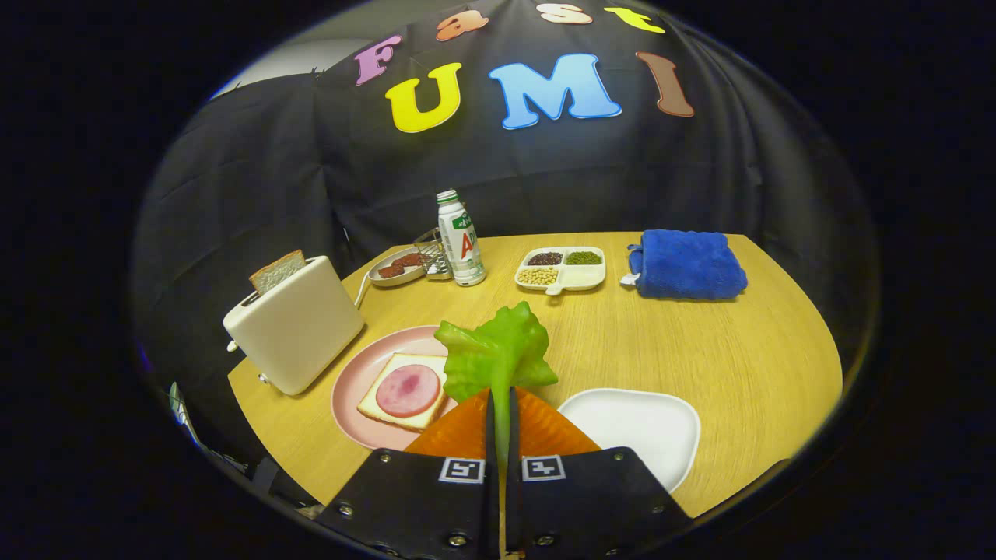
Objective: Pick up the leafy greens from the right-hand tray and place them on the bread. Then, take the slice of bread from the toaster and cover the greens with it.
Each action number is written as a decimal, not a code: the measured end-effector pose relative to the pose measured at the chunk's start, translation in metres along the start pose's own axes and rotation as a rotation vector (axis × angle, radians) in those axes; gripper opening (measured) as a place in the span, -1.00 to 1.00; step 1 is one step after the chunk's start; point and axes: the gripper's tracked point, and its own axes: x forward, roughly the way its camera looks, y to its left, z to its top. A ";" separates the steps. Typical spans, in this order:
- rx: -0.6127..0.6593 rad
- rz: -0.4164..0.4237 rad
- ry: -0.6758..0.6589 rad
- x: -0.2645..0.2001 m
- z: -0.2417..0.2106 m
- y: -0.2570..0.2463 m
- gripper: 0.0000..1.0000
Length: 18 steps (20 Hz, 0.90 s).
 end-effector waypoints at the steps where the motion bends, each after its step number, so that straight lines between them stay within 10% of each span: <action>1: -0.005 0.010 0.000 0.005 0.000 0.008 -0.93; 18: -0.068 0.082 0.059 0.067 -0.020 0.094 -0.93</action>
